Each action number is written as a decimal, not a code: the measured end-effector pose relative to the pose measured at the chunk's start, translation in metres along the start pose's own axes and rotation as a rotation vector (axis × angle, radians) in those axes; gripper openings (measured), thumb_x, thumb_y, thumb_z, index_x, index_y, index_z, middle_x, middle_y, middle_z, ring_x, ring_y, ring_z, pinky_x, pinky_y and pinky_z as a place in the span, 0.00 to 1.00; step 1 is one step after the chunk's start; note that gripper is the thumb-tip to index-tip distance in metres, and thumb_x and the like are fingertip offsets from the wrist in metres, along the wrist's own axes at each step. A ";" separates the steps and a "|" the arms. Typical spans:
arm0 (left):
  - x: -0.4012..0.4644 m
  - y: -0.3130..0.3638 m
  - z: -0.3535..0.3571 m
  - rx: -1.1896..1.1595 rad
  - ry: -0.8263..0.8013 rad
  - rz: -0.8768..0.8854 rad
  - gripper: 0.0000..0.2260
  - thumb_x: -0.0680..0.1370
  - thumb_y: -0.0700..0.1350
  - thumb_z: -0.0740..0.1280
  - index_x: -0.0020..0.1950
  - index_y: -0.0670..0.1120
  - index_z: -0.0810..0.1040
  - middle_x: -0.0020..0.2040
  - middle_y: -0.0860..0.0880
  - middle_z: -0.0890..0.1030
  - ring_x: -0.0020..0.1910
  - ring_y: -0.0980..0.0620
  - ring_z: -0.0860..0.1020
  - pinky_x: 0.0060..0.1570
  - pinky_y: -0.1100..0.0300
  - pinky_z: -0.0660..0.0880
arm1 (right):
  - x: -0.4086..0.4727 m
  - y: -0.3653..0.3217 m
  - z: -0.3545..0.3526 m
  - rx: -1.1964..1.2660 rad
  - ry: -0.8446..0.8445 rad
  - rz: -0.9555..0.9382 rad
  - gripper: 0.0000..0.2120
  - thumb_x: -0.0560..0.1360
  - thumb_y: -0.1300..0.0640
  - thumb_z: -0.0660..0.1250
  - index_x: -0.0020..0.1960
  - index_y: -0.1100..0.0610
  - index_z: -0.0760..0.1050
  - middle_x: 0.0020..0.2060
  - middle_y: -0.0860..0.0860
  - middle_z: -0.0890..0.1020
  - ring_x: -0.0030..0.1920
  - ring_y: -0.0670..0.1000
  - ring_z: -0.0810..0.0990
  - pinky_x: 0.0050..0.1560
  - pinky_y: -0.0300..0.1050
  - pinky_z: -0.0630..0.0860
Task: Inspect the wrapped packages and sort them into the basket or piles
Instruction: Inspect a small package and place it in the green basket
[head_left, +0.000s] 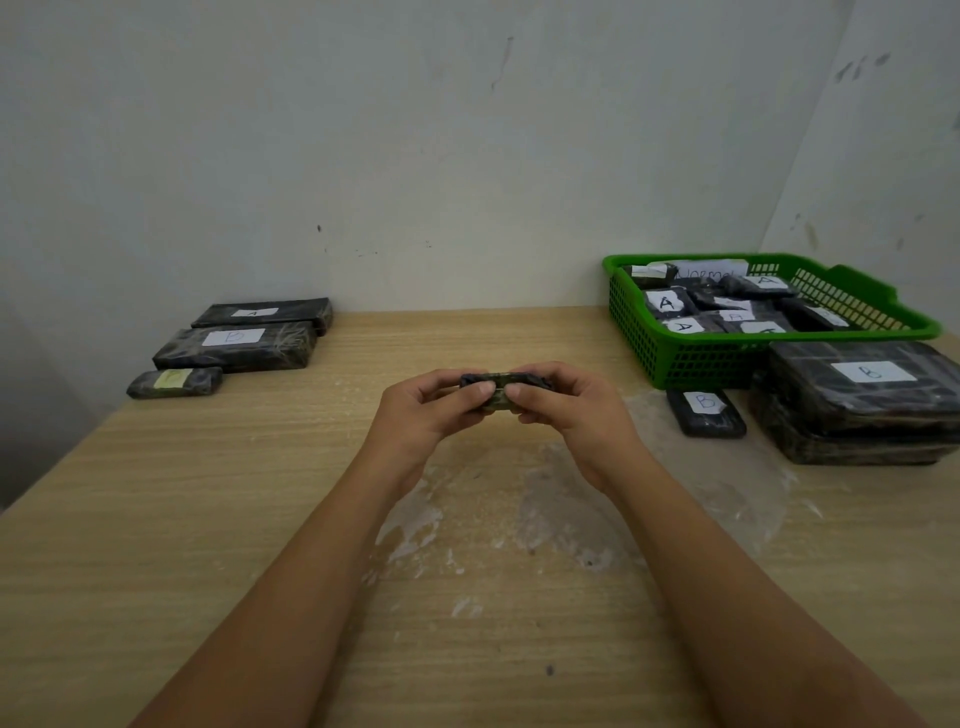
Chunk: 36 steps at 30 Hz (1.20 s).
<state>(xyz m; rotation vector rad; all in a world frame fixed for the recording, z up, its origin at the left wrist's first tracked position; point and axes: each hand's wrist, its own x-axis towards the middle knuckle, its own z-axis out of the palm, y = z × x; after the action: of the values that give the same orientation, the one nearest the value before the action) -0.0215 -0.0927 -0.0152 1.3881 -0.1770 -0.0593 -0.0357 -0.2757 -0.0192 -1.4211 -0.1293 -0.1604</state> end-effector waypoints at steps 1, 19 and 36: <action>0.000 0.000 0.000 0.000 0.001 0.003 0.07 0.75 0.38 0.75 0.53 0.39 0.86 0.48 0.41 0.87 0.48 0.48 0.86 0.52 0.59 0.83 | 0.000 0.000 0.000 0.005 0.014 -0.003 0.06 0.73 0.66 0.76 0.49 0.59 0.85 0.41 0.53 0.86 0.40 0.49 0.83 0.42 0.39 0.80; -0.005 0.002 0.004 0.145 0.011 0.035 0.09 0.77 0.49 0.74 0.56 0.51 0.86 0.48 0.48 0.88 0.47 0.47 0.87 0.49 0.58 0.83 | 0.000 0.000 -0.002 -0.106 0.055 -0.009 0.07 0.79 0.56 0.72 0.52 0.58 0.85 0.41 0.56 0.87 0.37 0.54 0.86 0.41 0.42 0.83; -0.001 0.002 0.002 0.200 0.124 -0.049 0.13 0.76 0.56 0.73 0.48 0.46 0.87 0.42 0.48 0.88 0.39 0.51 0.86 0.41 0.59 0.77 | 0.003 0.001 -0.004 -0.111 -0.014 0.050 0.06 0.76 0.56 0.74 0.52 0.56 0.84 0.41 0.51 0.87 0.41 0.51 0.85 0.40 0.41 0.81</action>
<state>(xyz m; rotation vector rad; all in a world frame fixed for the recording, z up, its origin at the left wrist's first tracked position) -0.0234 -0.0943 -0.0130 1.5911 -0.0465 0.0039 -0.0325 -0.2795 -0.0199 -1.5347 -0.0973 -0.1181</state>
